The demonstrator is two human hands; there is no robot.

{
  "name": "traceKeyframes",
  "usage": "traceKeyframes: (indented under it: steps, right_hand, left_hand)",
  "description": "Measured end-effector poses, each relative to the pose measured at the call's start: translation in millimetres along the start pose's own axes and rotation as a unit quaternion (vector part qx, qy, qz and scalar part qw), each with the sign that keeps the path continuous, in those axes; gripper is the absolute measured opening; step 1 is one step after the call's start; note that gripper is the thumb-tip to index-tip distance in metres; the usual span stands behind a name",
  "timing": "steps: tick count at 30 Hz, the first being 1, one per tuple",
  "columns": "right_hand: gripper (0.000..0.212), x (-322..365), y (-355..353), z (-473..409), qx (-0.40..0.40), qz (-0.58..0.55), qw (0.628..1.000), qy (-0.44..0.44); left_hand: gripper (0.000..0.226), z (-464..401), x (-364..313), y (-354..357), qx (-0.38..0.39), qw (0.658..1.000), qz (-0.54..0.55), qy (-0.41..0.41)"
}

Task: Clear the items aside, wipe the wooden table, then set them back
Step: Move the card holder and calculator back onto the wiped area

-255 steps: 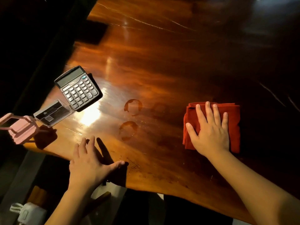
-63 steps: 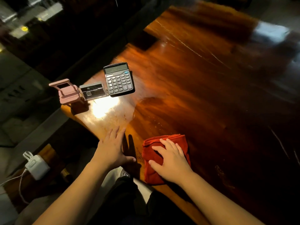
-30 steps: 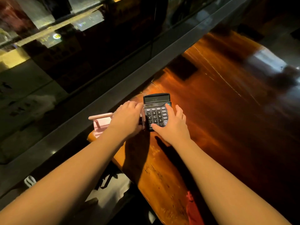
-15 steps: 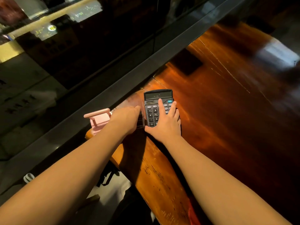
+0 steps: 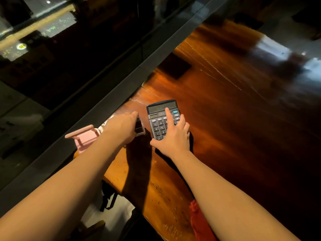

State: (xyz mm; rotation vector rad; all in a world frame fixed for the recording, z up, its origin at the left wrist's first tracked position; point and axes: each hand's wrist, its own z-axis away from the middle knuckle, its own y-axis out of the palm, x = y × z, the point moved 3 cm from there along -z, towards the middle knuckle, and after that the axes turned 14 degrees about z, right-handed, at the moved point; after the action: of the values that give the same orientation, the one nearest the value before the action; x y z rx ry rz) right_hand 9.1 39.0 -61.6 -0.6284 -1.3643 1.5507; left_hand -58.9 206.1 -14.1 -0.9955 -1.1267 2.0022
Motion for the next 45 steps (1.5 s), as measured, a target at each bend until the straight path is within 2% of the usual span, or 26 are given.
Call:
traceKeyframes:
  steps: [4, 11, 23, 28, 36, 45]
  right_hand:
    - [0.119, -39, -15, 15, -0.041, -0.037, 0.998, 0.040]
    - [0.116, -134, -41, 49, -0.086, -0.083, 0.984, 0.132]
    - [0.113, -318, -55, 135, -0.157, -0.114, 0.926, 0.325]
    - [0.110, -362, -50, 163, -0.166, -0.113, 0.905, 0.375]
    - [0.110, -411, -33, 193, -0.178, -0.117, 0.882, 0.421]
    - [0.110, -430, -10, 197, -0.174, -0.125, 0.879, 0.427]
  left_hand:
    - [0.044, -5, -39, 0, 0.014, 0.999, -0.021, 0.029]
    - [0.050, -11, -143, 16, 0.052, 0.988, -0.048, 0.135]
    - [0.046, 11, -347, 85, 0.117, 0.943, -0.093, 0.299]
    - [0.047, 18, -403, 114, 0.151, 0.927, -0.103, 0.327]
    - [0.043, 32, -460, 163, 0.188, 0.898, -0.110, 0.382]
    - [0.042, 40, -474, 196, 0.191, 0.888, -0.107, 0.405]
